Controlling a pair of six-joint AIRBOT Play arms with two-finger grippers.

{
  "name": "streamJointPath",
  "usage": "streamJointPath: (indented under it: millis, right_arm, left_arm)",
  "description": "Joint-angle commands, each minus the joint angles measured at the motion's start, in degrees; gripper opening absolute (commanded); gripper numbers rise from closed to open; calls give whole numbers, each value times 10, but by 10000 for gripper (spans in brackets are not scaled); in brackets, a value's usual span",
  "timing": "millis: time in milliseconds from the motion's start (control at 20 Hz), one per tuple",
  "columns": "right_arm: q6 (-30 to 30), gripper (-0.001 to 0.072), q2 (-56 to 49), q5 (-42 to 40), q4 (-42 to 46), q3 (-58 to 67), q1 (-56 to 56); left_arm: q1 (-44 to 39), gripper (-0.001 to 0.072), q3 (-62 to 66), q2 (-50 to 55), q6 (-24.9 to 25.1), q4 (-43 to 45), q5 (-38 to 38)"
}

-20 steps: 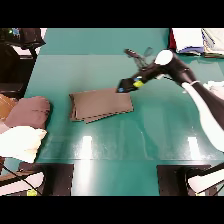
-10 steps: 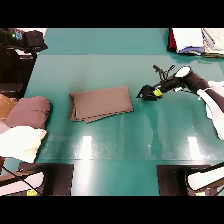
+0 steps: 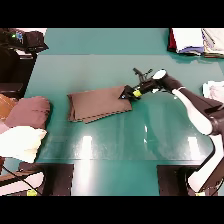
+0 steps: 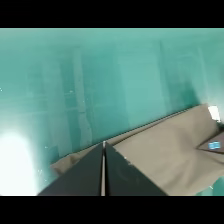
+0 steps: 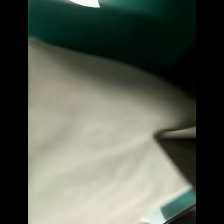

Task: Fold the shirts.

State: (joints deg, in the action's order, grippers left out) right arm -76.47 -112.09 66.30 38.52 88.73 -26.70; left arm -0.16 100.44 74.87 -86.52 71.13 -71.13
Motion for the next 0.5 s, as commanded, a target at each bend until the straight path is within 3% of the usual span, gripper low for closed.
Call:
streamJointPath:
  millis: [0, 200, 450]
  right_arm:
    - [1, 19, -36, 19, -8, 77, -35]
    - [-7, 19, 0, 29, 29, 123, 8]
    - [-71, 19, 139, 34, 160, 88, 181]
  left_arm:
    - [-9, 28, 0, 0, 0, -1, 3]
    - [-66, 28, 0, 0, 0, 6, 17]
    - [-144, 29, 0, 0, 6, 6, 30]
